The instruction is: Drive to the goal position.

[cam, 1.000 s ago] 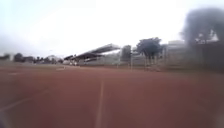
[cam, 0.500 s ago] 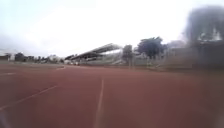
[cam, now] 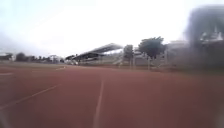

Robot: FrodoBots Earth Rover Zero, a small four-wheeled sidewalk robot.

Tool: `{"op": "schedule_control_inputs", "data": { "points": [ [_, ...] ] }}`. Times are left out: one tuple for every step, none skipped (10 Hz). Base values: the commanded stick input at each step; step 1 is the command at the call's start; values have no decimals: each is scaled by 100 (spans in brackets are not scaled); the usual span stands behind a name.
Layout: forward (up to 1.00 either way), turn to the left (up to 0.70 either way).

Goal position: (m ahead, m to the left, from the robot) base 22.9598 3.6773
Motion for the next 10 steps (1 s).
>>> {"op": "schedule_control_inputs", "data": {
  "points": [
    [70,0],
    [70,2],
    [70,2],
    [70,2],
    [70,3],
    [70,0],
    [70,0],
    [70,0],
    [70,0],
    [70,0]
  ]
}}
